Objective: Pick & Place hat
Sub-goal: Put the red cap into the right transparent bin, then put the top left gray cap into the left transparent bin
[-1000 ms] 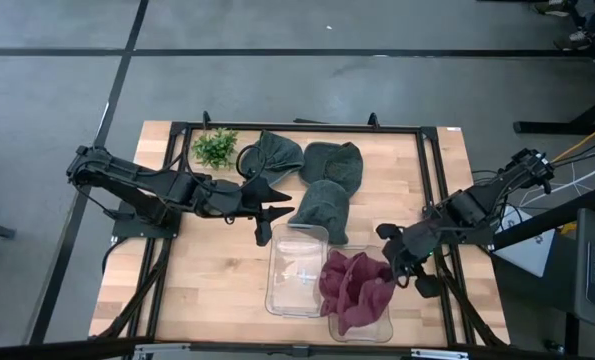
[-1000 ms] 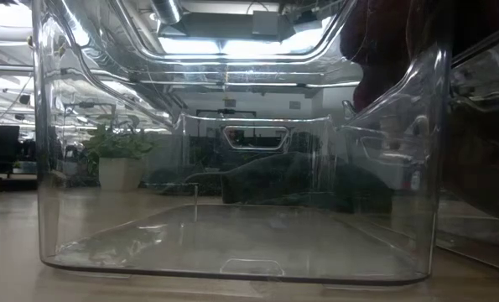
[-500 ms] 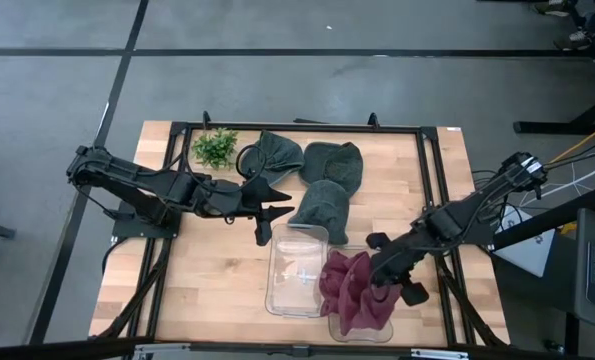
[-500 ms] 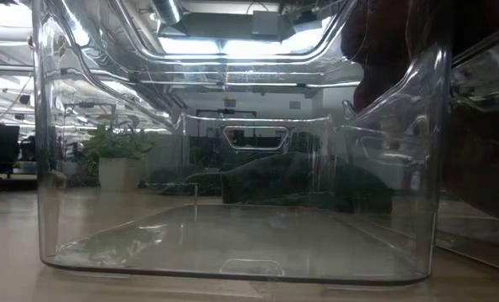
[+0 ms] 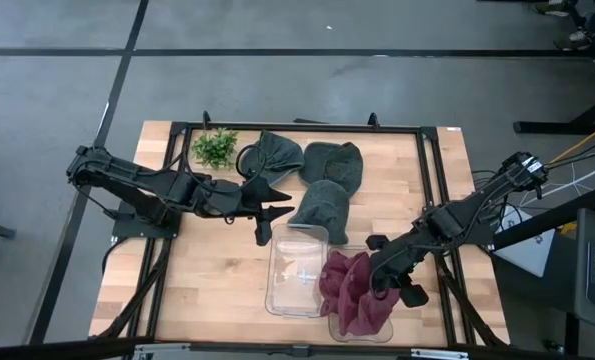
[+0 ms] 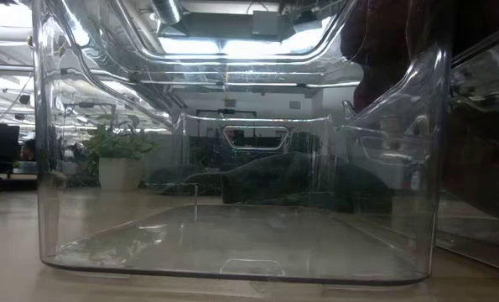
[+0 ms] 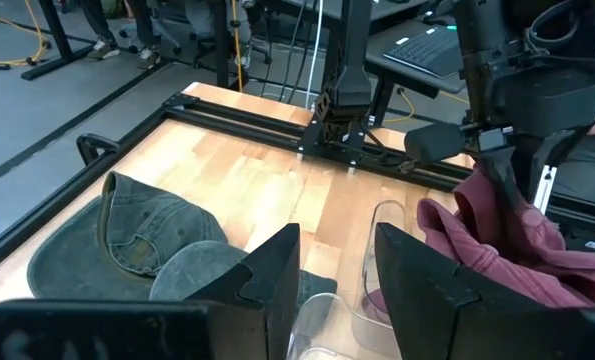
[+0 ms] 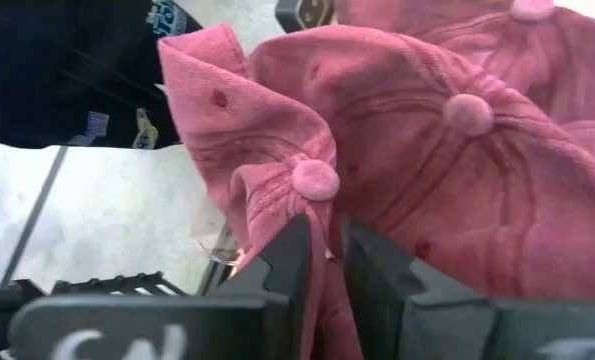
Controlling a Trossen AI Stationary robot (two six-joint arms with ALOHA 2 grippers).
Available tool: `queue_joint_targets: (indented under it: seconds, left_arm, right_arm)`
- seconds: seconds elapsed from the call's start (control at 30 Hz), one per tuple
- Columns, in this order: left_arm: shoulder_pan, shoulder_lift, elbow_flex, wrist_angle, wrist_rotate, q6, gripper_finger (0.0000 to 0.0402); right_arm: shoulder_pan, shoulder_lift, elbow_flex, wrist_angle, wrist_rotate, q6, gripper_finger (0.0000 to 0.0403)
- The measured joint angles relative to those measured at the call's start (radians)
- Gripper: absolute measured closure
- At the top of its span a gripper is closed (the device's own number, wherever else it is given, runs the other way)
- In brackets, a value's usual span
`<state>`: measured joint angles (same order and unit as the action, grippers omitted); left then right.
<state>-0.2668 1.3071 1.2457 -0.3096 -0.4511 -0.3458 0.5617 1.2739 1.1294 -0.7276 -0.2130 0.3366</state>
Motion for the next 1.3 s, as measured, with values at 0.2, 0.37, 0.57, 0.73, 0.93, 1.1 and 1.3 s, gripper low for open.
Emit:
queue_joint_targets:
  seconds: [0.2,0.37,0.57,0.73,0.93,1.1,1.3]
  left_arm:
    - [0.000,0.000,0.000,0.000,0.002,0.000,0.0274]
    - [0.000,0.000,0.000,0.000,0.009,-0.001,0.0274]
    - [0.000,0.000,0.000,0.000,0.030,-0.001,0.0274]
    - [0.000,0.000,0.000,0.000,0.068,-0.001,0.0274]
    - [0.000,0.000,0.000,0.000,0.108,0.010,0.0274]
    - [0.030,-0.004,0.000,0.021,0.152,-0.027,0.0274]
    - [0.139,-0.017,0.000,0.001,0.280,-0.030,0.0274]
  right_arm:
    - [0.000,0.000,0.000,0.028,-0.018,0.005,0.0294]
    - [0.000,-0.019,0.002,0.024,-0.079,0.003,0.0276]
    - [0.000,-0.080,0.068,0.022,-0.054,-0.037,0.0277]
    - [-0.001,-0.137,0.106,0.019,0.056,-0.093,0.0278]
    - [-0.023,-0.217,0.111,-0.017,0.327,-0.116,0.0278]
    - [-0.047,-0.281,0.111,-0.018,0.644,-0.111,0.0278]
    - [-0.089,-0.339,0.111,-0.014,0.932,-0.060,0.0278]
